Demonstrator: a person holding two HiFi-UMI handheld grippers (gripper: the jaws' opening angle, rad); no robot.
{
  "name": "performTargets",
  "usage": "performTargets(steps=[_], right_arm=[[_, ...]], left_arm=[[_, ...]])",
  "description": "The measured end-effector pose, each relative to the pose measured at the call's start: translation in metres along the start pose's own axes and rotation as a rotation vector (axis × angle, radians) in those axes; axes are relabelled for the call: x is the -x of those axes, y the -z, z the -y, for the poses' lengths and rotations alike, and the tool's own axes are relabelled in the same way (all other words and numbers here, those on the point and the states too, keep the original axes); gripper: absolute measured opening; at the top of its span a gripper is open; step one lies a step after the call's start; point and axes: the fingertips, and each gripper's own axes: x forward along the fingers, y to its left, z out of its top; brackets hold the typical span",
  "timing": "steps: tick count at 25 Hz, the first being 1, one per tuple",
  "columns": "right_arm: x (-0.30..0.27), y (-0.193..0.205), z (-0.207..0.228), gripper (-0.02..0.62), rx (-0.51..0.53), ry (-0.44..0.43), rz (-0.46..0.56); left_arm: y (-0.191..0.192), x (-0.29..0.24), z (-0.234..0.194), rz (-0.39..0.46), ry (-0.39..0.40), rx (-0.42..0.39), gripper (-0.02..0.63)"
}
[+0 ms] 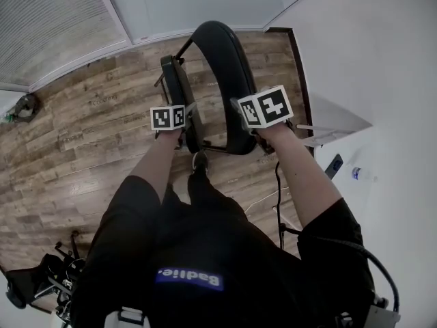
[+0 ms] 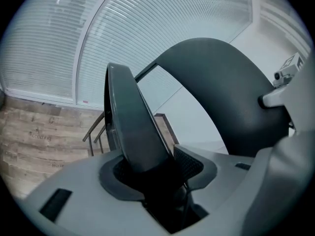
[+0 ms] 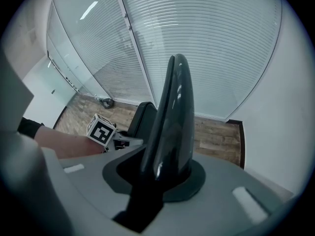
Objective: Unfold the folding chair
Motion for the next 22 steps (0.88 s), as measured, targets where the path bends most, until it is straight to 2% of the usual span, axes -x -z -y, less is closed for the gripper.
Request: performTargets(steps=[11,22], right_arm=[[-0.012,0.005,0.008,0.08,-0.022,-0.056,0.015],[-0.033,0.013,0.006,0.08,-0.049,-0.116,0.025]], left_arm=[[0.016,0.034,-0.048,-0.012,0.081,0.062,0.198],[0.038,0.061,-0.114,0.007,0.079,0.141,0.199]])
